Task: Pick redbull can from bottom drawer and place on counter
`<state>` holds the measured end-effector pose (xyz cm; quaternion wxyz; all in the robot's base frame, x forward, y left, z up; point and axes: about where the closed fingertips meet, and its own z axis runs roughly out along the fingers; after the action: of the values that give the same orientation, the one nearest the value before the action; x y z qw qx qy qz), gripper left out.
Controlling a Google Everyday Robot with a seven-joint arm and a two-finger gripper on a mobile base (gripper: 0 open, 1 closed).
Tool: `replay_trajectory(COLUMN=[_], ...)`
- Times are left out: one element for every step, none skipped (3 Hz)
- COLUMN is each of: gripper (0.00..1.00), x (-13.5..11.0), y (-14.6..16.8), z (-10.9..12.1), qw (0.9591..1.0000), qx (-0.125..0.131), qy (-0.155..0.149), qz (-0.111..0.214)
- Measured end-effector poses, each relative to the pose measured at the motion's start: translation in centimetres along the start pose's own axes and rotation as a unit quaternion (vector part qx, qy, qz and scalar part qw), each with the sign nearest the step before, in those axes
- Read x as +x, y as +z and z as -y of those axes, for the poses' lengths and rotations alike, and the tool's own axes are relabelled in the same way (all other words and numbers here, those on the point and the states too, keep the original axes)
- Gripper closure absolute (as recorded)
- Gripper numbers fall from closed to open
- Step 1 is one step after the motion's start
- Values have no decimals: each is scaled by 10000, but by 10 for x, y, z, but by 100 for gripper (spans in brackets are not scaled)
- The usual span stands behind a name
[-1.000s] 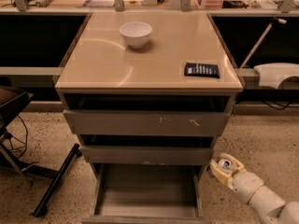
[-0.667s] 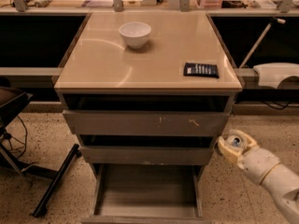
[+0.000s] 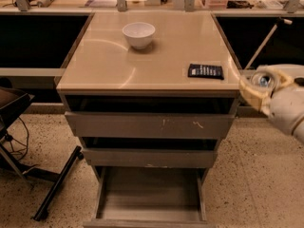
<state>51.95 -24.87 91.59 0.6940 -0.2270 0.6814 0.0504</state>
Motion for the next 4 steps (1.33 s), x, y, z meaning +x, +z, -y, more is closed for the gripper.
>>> replay_trajectory(gripper=[100,100,100,100], x=[-35,-35,-43,-62], y=[2,2,33,79], z=[-11,-11,-7,35], qw=[9991,9991,9989,9979], qx=[-3,-3,-77,207], qy=[-420,-420,-439,-573], qz=[-46,-46,110,234])
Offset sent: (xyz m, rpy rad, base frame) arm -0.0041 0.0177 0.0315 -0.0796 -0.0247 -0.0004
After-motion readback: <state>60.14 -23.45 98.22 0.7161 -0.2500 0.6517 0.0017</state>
